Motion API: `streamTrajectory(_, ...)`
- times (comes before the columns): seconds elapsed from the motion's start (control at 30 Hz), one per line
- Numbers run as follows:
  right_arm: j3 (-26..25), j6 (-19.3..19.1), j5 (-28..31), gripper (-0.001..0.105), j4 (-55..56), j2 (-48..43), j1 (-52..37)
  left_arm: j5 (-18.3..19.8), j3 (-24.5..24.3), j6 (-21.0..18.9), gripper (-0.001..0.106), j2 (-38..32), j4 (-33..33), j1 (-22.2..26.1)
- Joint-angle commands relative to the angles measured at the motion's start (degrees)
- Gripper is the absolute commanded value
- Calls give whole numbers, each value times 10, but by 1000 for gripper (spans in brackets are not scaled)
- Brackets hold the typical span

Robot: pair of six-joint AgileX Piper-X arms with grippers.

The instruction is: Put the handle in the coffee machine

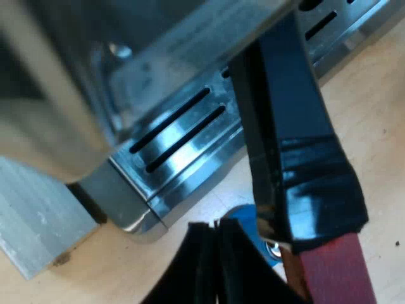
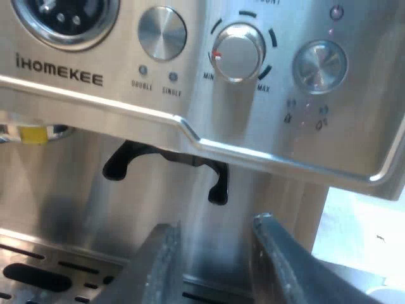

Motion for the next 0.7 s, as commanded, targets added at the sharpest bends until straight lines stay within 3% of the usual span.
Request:
streamTrajectory(0.03,-1,-5,-1,31,4,-9,4,-16,-5,-19,0,-3,1,-2)
streamTrajectory(0.17,-1,-5,-40,31,4,-17,4,-19,-5,-37,0,-3,4,-2)
streamTrajectory(0.27,-1,1,-106,31,4,-23,4,-21,-5,-37,0,-3,10,-2)
streamTrajectory(0.3,-1,29,-153,31,5,-30,4,-22,-5,-37,0,-3,14,-2)
streamTrajectory(0.4,-1,64,-190,31,18,-46,4,-22,-5,-43,0,-4,14,-2)
streamTrajectory(0.6,-8,102,-238,50,98,-90,4,-31,-5,-43,0,-19,13,-2)
streamTrajectory(0.7,-41,139,-285,54,230,-119,4,-31,-5,-44,0,-27,13,-2)
